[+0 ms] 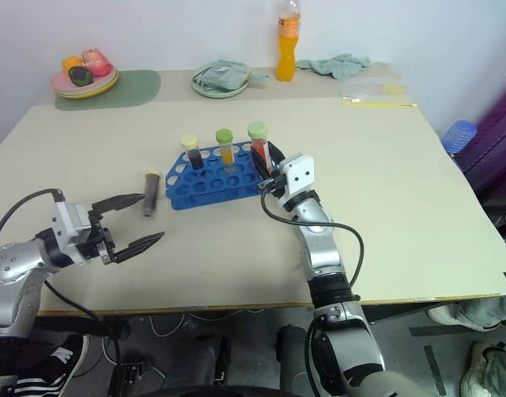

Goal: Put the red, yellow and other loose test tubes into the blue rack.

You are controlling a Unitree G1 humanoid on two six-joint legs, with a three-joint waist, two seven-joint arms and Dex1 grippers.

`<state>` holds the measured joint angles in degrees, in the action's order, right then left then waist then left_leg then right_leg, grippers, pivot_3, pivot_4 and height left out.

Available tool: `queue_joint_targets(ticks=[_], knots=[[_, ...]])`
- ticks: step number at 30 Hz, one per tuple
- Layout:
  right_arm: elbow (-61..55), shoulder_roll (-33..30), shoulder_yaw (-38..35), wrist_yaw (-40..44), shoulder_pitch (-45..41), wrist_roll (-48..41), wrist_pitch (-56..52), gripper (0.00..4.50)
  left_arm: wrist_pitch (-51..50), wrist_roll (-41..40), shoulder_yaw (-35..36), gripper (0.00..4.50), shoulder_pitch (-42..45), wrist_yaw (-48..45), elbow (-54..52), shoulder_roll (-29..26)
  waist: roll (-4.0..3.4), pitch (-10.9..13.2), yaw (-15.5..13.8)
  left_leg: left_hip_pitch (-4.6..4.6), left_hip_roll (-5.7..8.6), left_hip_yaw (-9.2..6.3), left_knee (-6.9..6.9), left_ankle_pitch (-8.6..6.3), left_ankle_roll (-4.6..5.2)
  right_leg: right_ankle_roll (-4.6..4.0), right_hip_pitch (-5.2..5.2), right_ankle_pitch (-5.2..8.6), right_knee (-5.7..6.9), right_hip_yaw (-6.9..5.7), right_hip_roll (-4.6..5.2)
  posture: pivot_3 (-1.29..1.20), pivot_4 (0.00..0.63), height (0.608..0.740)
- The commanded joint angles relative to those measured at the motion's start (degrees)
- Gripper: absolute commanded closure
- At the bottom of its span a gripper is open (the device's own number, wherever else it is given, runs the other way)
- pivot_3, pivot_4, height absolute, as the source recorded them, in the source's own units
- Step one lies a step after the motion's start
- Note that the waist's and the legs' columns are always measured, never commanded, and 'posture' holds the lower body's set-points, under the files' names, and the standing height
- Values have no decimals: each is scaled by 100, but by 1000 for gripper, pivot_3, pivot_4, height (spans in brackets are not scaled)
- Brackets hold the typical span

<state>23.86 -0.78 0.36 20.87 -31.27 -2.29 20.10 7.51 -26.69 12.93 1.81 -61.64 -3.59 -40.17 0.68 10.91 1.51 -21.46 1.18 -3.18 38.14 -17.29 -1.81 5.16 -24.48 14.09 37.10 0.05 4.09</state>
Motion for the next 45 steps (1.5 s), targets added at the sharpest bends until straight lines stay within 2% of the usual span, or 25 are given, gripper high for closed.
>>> queue_joint_targets(ticks=[1, 17, 22, 25, 27, 32, 35, 39, 42, 45], knots=[[377, 85, 34, -276, -317, 128, 542, 3674, -57, -107, 253, 0, -31, 45, -215, -110, 0, 0, 39, 0, 0, -1, 0, 0, 0, 0, 0, 0, 1, 0, 0, 0, 150, 740], [1771, 146, 269, -523, -700, 388, 1357, 3674, -263, -118, 389, 0, -210, 81, -506, -136, 0, 0, 105, 3, 0, -2, -1, 1, -1, -1, 1, 0, 3, 3, 0, 0, 150, 740], [2154, 172, 145, -652, -940, 273, 1428, 3674, -294, -113, 411, 0, -225, 101, -554, -131, 0, 0, 115, 5, -1, -1, -1, 1, -1, -2, 1, -1, 4, 5, 0, 0, 150, 740], [2164, 255, -53, -311, -914, -198, 1338, 3674, -308, -107, 442, 0, -244, 115, -584, -138, 0, 0, 114, 6, -1, -1, -1, 1, -2, -3, 2, -2, 5, 5, 0, 0, 150, 740], [2081, 269, -167, -28, -868, -495, 1265, 2612, -312, -112, 457, 0, -253, 123, -592, -137, 0, 0, 112, 6, -1, -1, -1, 1, -2, -3, 2, -2, 5, 6, 0, 0, 150, 740], [1937, 77, -175, -14, -796, -389, 1270, 151, -286, -85, 437, 0, -261, 121, -594, -102, -1, 0, 107, 5, -2, -1, -1, 1, -2, -3, 2, -2, 3, 6, 1, 0, 150, 740], [1622, -66, -169, 64, -733, -400, 1178, 61, -274, -69, 404, 0, -266, 136, -610, -71, -1, 1, 104, 5, -1, -1, -1, 1, -2, -4, 2, -2, 3, 6, 1, 0, 150, 740], [779, -409, -87, 266, -526, -437, 420, 61, -260, -51, 371, 0, -276, 162, -633, -42, -1, 1, 98, 4, 0, -1, -1, 1, -2, -3, 2, -2, 3, 6, 3, 0, 150, 740], [-1221, -988, -65, 718, 238, -896, -655, 61, -150, -16, 341, 0, -356, 132, -698, -25, -2, 1, 56, -1, 0, -6, -2, 1, -1, -4, 2, -2, 0, 5, 3, 0, 150, 740], [-2991, -1591, -147, 778, 1150, -1465, -2318, 61, -131, -7, 311, 0, -379, 307, -790, 98, -1, 1, 2, -6, 1, -7, -3, -1, 2, -3, 2, -2, -10, 3, 6, 0, 150, 740]])
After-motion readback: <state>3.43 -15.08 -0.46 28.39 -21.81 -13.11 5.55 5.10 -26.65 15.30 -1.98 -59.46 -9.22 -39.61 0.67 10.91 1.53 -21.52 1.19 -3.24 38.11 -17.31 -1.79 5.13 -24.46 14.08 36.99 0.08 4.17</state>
